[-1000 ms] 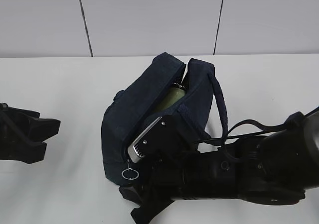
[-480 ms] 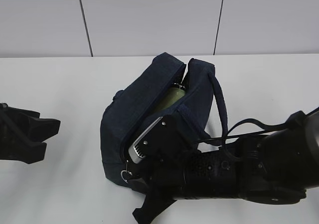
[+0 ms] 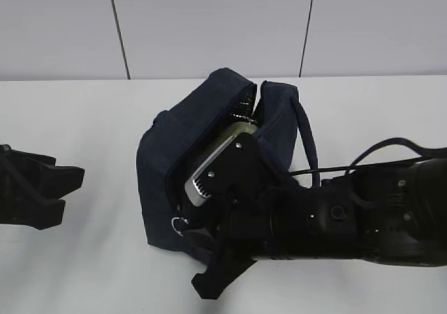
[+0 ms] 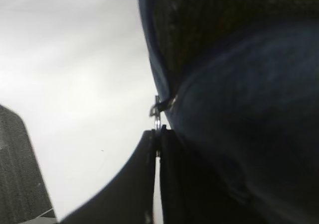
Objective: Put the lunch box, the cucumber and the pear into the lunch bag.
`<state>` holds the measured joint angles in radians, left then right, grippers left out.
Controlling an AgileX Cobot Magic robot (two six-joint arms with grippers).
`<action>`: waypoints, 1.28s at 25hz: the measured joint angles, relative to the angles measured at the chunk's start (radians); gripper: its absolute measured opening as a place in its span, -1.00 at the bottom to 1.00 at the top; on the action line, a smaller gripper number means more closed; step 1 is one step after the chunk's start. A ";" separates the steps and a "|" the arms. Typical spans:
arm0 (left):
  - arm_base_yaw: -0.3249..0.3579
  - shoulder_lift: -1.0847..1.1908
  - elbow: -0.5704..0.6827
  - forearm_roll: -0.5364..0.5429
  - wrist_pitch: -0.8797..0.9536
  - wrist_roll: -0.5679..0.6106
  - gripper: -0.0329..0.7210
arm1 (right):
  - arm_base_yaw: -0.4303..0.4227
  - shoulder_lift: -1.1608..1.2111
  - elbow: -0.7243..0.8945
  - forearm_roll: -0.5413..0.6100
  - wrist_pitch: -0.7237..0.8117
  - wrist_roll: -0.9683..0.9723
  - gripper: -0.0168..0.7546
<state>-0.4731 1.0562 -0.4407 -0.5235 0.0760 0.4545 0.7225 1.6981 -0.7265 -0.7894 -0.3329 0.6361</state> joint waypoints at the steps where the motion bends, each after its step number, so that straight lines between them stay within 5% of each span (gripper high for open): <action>1: 0.000 0.000 0.000 0.000 0.000 0.000 -0.15 | 0.000 -0.011 0.000 -0.049 -0.013 0.044 -0.96; 7: 0.000 0.000 0.000 0.000 0.000 0.000 -0.15 | 0.000 -0.030 0.000 -0.286 -0.086 0.237 -0.96; 25: 0.000 0.000 0.000 0.000 0.023 0.000 -0.18 | 0.000 -0.125 -0.044 -0.315 0.111 0.288 -0.96; 32: 0.000 0.000 0.000 0.000 0.022 0.000 -0.19 | 0.000 -0.127 -0.048 -0.635 0.104 0.612 -0.96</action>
<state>-0.4731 1.0562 -0.4407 -0.5235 0.0982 0.4545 0.7225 1.5709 -0.7744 -1.4241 -0.2285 1.2483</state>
